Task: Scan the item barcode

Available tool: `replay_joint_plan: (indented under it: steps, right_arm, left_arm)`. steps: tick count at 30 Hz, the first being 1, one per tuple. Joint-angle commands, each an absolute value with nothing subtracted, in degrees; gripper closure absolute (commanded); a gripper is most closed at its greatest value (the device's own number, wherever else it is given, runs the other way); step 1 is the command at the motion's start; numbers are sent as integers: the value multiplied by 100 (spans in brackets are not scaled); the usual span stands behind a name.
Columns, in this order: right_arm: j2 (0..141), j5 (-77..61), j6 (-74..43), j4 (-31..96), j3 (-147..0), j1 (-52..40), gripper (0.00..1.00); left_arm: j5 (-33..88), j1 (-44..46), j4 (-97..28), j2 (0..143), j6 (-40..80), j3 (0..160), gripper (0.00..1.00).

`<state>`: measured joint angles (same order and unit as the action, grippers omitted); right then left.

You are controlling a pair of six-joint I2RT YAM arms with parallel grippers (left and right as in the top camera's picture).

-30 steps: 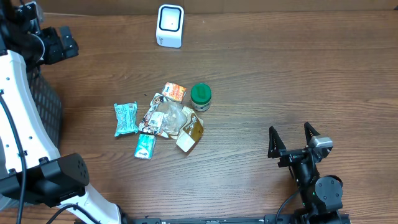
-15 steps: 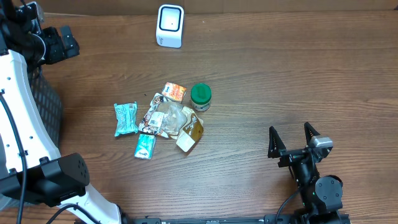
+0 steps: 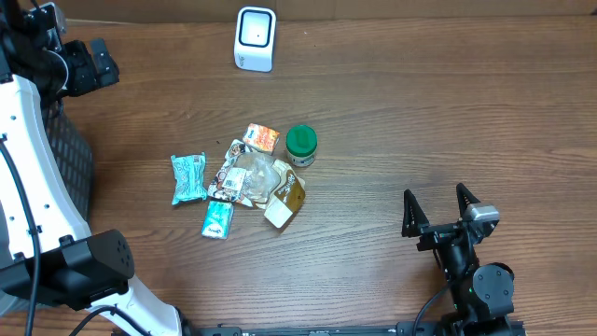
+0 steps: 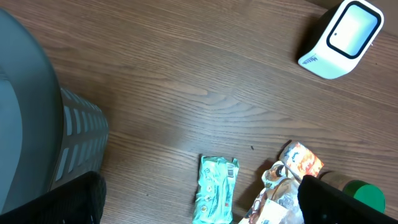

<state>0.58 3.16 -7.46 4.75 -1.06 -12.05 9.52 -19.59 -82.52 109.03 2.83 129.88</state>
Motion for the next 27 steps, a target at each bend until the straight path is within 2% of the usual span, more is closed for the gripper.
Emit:
replay_joint_plan:
  steps: [1, 16, 20, 27]
  right_arm:
    - [16, 294, -744, 456, -47, -1232, 0]
    - [16, 272, -751, 117, -47, -1225, 0]
    - [16, -478, -690, -379, -104, -1219, 0]
    - [746, -908, -97, 609, -1474, -1216, 0]
  left_arm:
    - [1052, -1946, -8250, 10906, 340, 13023, 0]
    - [1052, -1946, -8250, 10906, 340, 13023, 0]
    - [1052, -1946, -8250, 10906, 340, 13023, 0]
    - [1052, -1946, -8250, 10906, 340, 13023, 0]
